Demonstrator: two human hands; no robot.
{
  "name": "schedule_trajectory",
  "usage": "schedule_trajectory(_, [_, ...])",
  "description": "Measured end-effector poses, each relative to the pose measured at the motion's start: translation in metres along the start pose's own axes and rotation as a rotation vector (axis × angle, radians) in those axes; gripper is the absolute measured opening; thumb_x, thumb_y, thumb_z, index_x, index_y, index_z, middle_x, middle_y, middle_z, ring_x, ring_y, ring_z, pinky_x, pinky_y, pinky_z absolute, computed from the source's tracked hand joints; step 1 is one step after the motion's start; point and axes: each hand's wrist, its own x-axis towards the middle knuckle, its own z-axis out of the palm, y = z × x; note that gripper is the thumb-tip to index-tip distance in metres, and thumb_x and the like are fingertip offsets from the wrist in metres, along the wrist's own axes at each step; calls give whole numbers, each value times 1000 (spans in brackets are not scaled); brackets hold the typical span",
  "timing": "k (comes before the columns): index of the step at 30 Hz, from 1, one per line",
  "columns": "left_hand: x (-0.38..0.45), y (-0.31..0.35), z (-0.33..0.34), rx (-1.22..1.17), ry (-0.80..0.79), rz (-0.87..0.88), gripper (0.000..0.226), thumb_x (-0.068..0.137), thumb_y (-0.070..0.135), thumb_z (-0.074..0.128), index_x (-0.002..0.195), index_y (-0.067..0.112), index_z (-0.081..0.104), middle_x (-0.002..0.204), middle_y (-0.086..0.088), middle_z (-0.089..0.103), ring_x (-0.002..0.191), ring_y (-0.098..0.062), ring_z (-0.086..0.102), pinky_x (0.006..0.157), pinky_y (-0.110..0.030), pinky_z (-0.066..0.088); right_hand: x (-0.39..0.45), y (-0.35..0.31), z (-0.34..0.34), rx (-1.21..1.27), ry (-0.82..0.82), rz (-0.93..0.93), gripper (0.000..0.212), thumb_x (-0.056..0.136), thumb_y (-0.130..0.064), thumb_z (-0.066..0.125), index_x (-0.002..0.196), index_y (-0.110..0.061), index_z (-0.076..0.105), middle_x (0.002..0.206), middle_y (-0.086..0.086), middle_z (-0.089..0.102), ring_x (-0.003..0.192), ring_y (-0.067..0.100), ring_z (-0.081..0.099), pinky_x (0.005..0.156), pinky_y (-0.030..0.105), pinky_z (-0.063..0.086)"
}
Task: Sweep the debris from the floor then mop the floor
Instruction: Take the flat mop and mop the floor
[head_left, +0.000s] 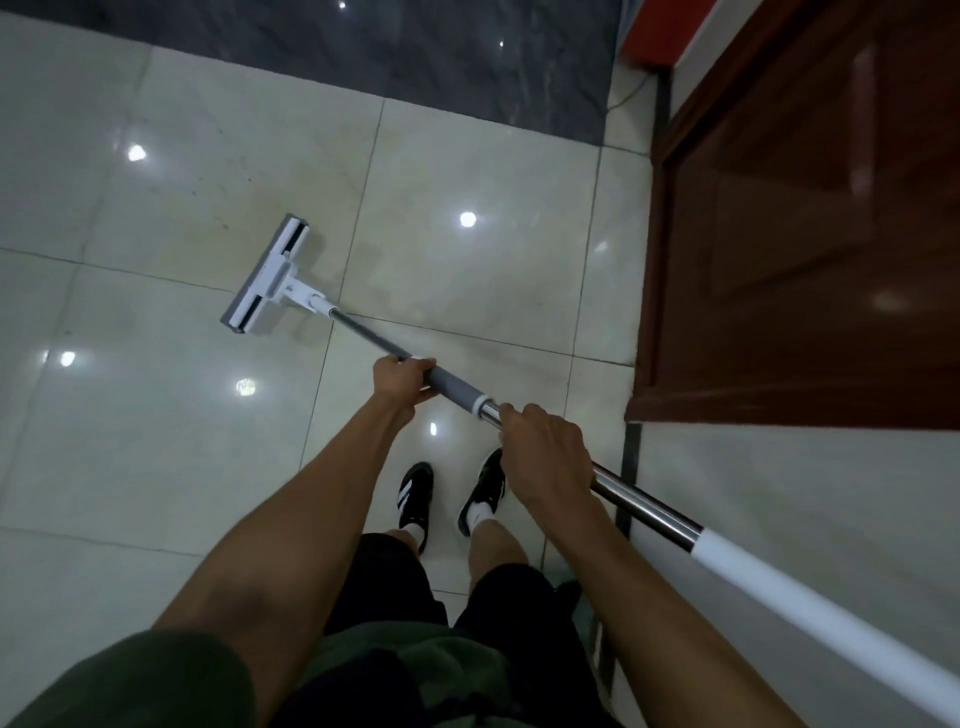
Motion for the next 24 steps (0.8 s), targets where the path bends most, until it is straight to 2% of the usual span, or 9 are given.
schedule_trajectory(4, [3, 12, 7, -45, 66, 2, 15, 87, -4, 67, 99, -4, 57, 102, -22, 64, 85, -30, 68, 55, -31, 60, 23, 14, -17, -6, 3, -98, 19, 101, -15, 47, 115, -13, 59, 104, 6, 64, 85, 18, 64, 66, 26, 39])
schedule_trajectory(7, [5, 19, 13, -83, 122, 17, 12, 88, -3, 67, 88, 1, 56, 97, -19, 64, 82, -28, 68, 50, -29, 58, 39, 24, -29, -6, 11, -159, 18, 101, -17, 49, 113, -13, 61, 103, 6, 65, 84, 18, 64, 65, 25, 39])
schedule_trajectory(15, [18, 26, 9, -174, 184, 12, 30, 87, -3, 68, 113, -9, 55, 105, -23, 64, 84, -29, 69, 53, -30, 59, 70, 28, -35, -17, -10, -255, 13, 99, -17, 53, 108, -14, 62, 97, 5, 66, 79, 18, 65, 65, 27, 44])
schedule_trajectory(19, [31, 27, 0, -210, 205, -3, 32, 86, -4, 69, 115, -9, 55, 106, -25, 65, 87, -30, 69, 56, -31, 59, 85, 19, -31, -68, -29, -304, 16, 101, -17, 50, 114, -14, 59, 96, 4, 65, 77, 16, 63, 62, 25, 39])
schedule_trajectory(24, [48, 31, -11, -254, 216, -59, 33, 86, -6, 68, 117, -11, 55, 107, -27, 66, 85, -30, 69, 56, -34, 60, 107, 0, -33, -137, -56, -352, 16, 101, -12, 46, 112, -13, 58, 94, 4, 64, 78, 18, 63, 62, 28, 41])
